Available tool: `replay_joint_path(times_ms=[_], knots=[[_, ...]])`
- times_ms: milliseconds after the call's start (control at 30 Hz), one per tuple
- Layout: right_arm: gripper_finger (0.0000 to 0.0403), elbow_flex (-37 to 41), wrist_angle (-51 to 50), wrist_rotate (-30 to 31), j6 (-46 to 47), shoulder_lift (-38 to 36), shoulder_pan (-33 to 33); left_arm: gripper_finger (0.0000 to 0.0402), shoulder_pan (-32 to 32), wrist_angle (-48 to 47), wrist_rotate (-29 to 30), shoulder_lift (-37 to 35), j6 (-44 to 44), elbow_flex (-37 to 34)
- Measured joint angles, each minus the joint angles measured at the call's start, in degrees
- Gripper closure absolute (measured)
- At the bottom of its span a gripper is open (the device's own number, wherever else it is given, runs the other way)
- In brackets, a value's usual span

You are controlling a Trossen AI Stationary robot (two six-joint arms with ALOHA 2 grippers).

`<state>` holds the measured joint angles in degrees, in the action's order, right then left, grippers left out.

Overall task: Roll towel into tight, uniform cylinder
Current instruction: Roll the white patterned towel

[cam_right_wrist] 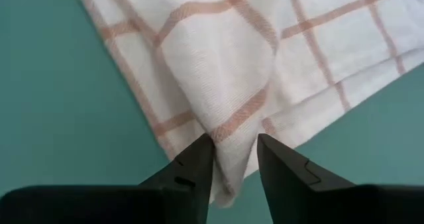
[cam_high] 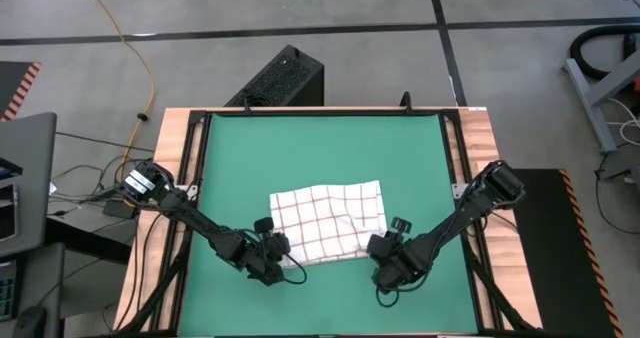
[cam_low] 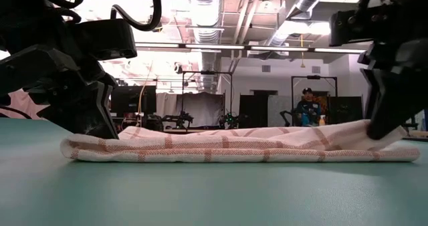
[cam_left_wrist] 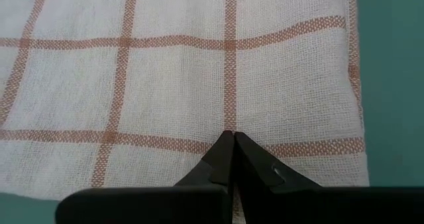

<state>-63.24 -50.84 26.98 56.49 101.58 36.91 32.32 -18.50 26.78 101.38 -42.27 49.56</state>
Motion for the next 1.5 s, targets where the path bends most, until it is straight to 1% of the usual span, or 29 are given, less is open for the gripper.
replay_joint_path(times_ms=[67,133,233,300,333,433,567,633,700,767,867,933,1000,1067,1133,1167,1233,1400,1467,1500], knots=[[0.0271,0.47,0.35,0.02,-0.93,-0.02,-0.42,0.0401,-0.01,0.00,0.20,0.00,0.01,0.00],[0.0293,1.26,1.34,-0.83,-1.53,-0.02,-1.11,0.0401,-0.02,0.00,0.49,0.02,0.01,0.00],[0.0342,2.54,3.92,-4.43,-4.49,-0.02,-2.88,0.0401,-0.02,0.01,0.53,0.03,0.00,0.00],[0.0380,2.44,4.52,-5.12,-7.55,-0.02,-3.81,0.0401,-0.02,0.02,0.58,0.04,0.00,0.00],[0.0388,2.09,4.19,-5.13,-9.26,-0.02,-4.25,0.0401,-0.02,0.02,0.61,0.03,0.04,-0.01],[0.0389,-0.54,-1.41,-3.83,-13.66,-0.02,-5.89,0.0401,-0.02,0.00,0.64,0.04,0.23,0.00],[0.0396,-4.27,-11.17,2.85,-19.39,-0.04,-7.87,0.0401,-0.02,0.00,0.46,0.02,0.25,0.00],[0.0396,-5.10,-12.10,4.54,-22.95,-0.08,-8.42,0.0401,0.06,0.00,0.41,0.02,0.27,0.00],[0.0396,-5.12,-9.70,3.54,-27.39,-0.07,-8.40,0.0401,0.11,0.00,-0.04,0.00,0.76,0.00],[0.0396,-4.86,-5.84,1.71,-29.87,-0.07,-7.79,0.0401,0.34,-0.05,-0.42,-0.02,1.14,0.00],[0.0396,-4.11,-1.80,0.23,-29.97,-0.07,-6.61,0.0401,0.48,-0.26,-1.20,-0.07,1.15,0.00],[0.0396,-3.49,-1.34,-0.20,-29.73,-0.04,-5.81,0.0401,0.48,-0.28,-1.62,-0.09,1.15,0.00],[0.0396,-2.67,0.78,-2.20,-29.67,-0.04,-5.26,0.0401,0.45,-0.37,-2.78,-0.62,1.78,0.04],[0.0396,-1.86,3.52,-4.60,-29.65,-0.04,-4.89,0.0401,0.49,-0.59,-5.58,-2.09,2.18,-0.06],[0.0396,-1.37,5.61,-5.22,-29.56,0.00,-4.20,0.0401,0.61,-0.59,-7.75,-4.43,2.23,-0.13],[0.0396,-1.18,6.39,-5.31,-29.55,0.22,-3.96,0.0402,0.67,-1.29,-7.93,-5.88,1.99,-0.25],[0.0396,-1.16,7.50,-5.82,-29.58,0.88,-3.54,0.0401,0.63,-0.66,-6.73,-8.94,1.80,-0.24],[0.0396,-1.16,11.63,-8.69,-29.51,3.50,-2.76,0.0401,0.14,1.80,-0.13,-15.39,-0.45,-0.11],[0.0395,-1.19,13.34,-8.83,-29.52,4.13,-2.27,0.0402,-0.25,3.50,0.30,-16.42,-1.04,-0.10],[0.0392,-1.27,14.47,-8.82,-29.52,4.38,-1.99,0.0401,-0.43,4.69,-0.73,-16.31,-1.15,-0.04]])
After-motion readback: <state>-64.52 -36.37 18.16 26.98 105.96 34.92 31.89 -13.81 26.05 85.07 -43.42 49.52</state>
